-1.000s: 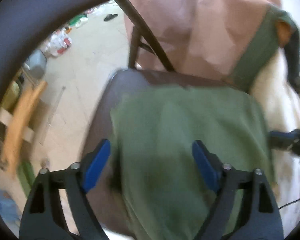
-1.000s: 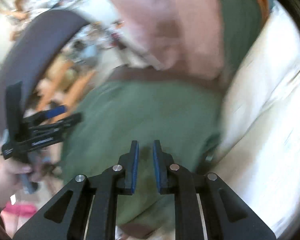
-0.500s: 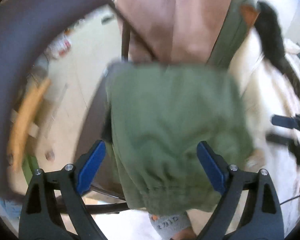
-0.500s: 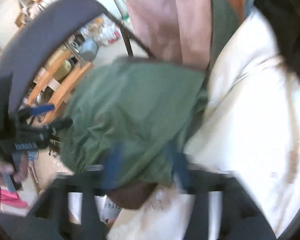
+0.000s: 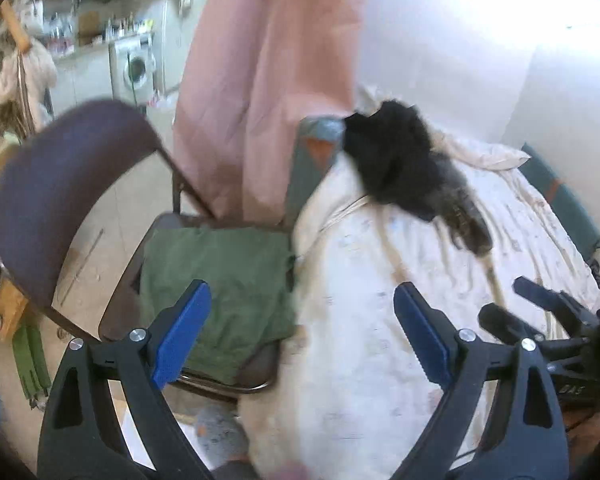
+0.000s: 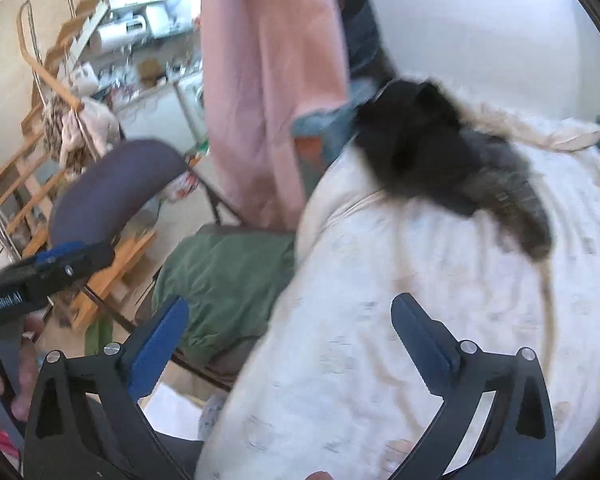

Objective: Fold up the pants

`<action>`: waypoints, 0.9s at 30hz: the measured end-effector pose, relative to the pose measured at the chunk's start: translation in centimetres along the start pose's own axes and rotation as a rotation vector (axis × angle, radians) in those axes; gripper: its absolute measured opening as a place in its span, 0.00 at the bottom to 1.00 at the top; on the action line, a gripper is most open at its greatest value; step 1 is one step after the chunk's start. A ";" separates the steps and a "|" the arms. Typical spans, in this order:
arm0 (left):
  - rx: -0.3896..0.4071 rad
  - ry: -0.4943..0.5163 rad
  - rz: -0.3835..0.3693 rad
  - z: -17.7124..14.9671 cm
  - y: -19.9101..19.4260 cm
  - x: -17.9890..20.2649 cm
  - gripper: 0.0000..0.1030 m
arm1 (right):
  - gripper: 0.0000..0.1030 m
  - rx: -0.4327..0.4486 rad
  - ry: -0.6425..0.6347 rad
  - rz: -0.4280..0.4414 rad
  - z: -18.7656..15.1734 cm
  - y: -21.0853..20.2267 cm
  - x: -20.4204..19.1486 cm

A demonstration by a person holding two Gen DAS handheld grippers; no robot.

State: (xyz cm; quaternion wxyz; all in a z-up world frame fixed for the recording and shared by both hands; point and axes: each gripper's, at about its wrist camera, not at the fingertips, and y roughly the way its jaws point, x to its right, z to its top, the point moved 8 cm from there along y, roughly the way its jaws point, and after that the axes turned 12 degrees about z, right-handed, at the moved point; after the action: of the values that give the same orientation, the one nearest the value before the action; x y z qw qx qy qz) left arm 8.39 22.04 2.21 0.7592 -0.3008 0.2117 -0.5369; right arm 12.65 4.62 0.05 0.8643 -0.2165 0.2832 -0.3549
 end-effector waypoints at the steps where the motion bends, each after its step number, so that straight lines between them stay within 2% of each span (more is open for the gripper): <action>1: 0.028 0.004 0.004 -0.6 -1.3 1.6 0.91 | 1.00 0.014 -0.002 -0.011 0.0 -1.3 0.5; 3: 0.074 -0.003 0.025 -2.6 -2.9 4.3 0.91 | 1.00 0.047 0.003 -0.052 -0.5 -4.6 2.1; 8: 0.080 0.006 0.022 -7.3 -3.9 10.1 0.96 | 1.00 0.103 0.023 -0.135 -4.1 -10.3 6.4; 10: 0.100 0.027 0.007 -8.9 -4.2 12.4 0.96 | 1.00 0.117 0.027 -0.165 -6.1 -11.8 8.0; 12: 0.079 0.054 -0.024 -10.9 -3.7 14.1 1.00 | 1.00 0.118 0.037 -0.187 -7.9 -12.9 9.4; 14: 0.054 0.086 -0.021 -12.4 -3.1 14.8 1.00 | 1.00 0.113 0.063 -0.203 -9.9 -13.4 10.8; 16: 0.030 0.138 0.022 -14.0 -2.3 15.3 1.00 | 1.00 0.131 0.067 -0.207 -11.3 -13.9 11.6; 18: 0.011 0.137 0.024 -14.7 -2.0 15.3 1.00 | 1.00 0.137 0.076 -0.213 -12.5 -14.2 12.4; 23: 0.057 0.154 0.064 -14.8 -1.9 14.9 1.00 | 1.00 0.152 0.089 -0.201 -12.8 -13.3 12.1; 27: 0.035 0.096 0.013 -14.6 -1.6 14.7 1.00 | 1.00 0.140 0.062 -0.216 -13.7 -12.0 11.4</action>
State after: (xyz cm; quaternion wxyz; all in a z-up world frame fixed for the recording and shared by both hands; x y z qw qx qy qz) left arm 2.78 4.48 -7.32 0.7568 -0.2598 0.2404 -0.5495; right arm 4.62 -13.97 -7.06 0.8247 -0.1739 0.2596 -0.4713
